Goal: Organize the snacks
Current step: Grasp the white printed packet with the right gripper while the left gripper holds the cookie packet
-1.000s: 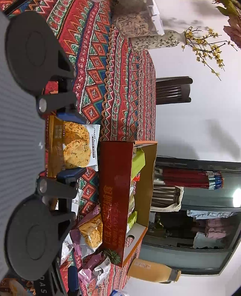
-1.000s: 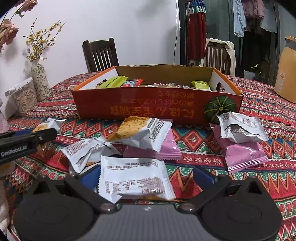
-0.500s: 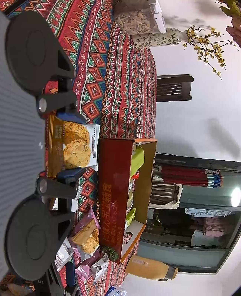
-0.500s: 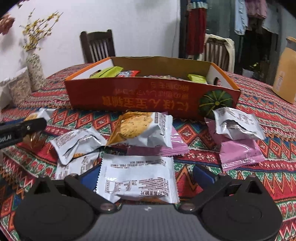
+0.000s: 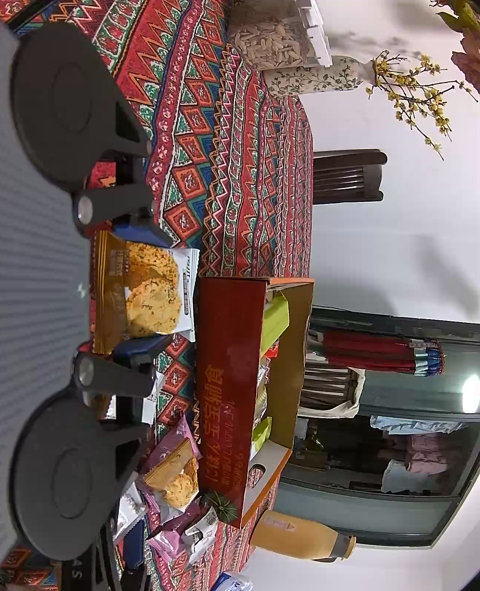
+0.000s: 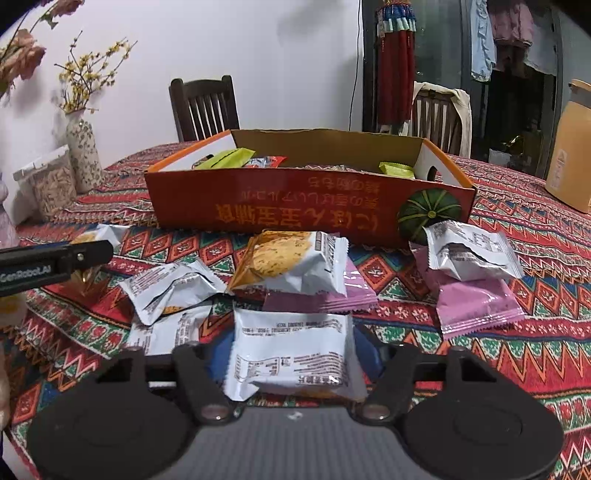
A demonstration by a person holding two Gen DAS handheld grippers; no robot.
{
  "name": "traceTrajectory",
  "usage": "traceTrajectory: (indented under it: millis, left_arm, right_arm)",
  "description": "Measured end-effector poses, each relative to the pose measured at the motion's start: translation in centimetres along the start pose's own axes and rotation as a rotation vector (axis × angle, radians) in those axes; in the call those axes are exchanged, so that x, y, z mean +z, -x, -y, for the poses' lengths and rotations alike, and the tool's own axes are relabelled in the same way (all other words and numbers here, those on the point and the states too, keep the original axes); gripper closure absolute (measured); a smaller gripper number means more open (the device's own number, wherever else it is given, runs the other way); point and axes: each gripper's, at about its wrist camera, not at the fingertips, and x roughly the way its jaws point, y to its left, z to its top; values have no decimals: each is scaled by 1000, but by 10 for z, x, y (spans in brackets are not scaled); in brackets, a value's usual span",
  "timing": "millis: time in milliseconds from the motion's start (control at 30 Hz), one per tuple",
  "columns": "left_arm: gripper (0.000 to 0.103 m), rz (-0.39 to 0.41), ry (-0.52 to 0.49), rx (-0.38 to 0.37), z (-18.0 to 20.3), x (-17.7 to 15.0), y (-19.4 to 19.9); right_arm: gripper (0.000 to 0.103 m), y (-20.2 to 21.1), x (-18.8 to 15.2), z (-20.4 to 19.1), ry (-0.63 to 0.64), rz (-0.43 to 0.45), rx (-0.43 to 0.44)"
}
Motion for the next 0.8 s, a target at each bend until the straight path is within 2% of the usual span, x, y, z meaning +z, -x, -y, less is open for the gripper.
traceTrajectory:
  millis: [100,433,800]
  left_arm:
    - [52,2,0,7,0,0,0]
    - [52,17,-13,26,5,0,5]
    - [52,65,-31,3,17,25,21]
  right_arm:
    - [45,7,-6,1,-4,19,-2]
    - [45,30,-22,13,-43,80,-16]
    - [45,51,-1,32,-47,210,-44]
